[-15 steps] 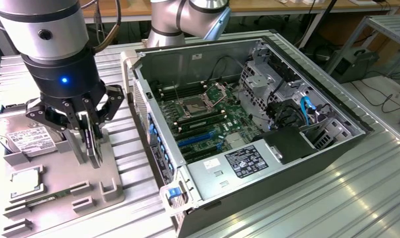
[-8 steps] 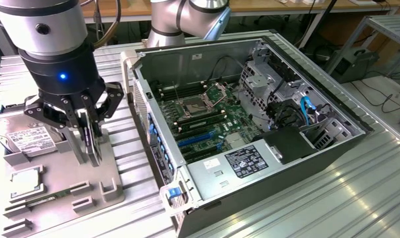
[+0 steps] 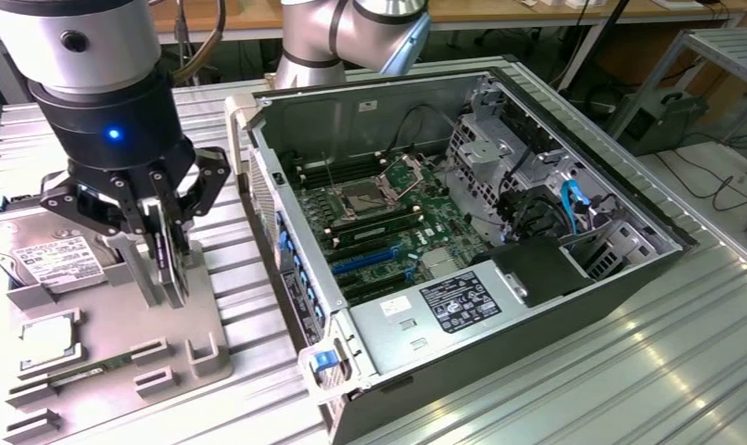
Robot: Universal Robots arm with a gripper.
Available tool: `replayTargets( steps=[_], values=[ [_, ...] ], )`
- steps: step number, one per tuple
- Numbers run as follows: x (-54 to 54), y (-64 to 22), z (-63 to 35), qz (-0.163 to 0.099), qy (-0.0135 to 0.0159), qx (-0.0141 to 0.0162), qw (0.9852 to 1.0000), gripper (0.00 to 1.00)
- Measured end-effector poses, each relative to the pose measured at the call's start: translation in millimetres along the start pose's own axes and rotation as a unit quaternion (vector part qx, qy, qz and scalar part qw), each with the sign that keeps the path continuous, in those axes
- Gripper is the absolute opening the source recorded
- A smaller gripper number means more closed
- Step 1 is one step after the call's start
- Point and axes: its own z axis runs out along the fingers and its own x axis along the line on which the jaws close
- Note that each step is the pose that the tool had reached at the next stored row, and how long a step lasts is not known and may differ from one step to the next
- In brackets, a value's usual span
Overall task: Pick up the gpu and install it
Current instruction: 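Pick up the gpu and move the gpu toward the slot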
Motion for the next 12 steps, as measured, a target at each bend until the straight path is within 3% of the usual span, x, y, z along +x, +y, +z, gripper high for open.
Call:
replayTargets(
  steps=[12],
  values=[
    [-0.2, -0.3, -9.2, 0.000, 0.0000, 0.0000, 1.0000, 0.28]
  ],
)
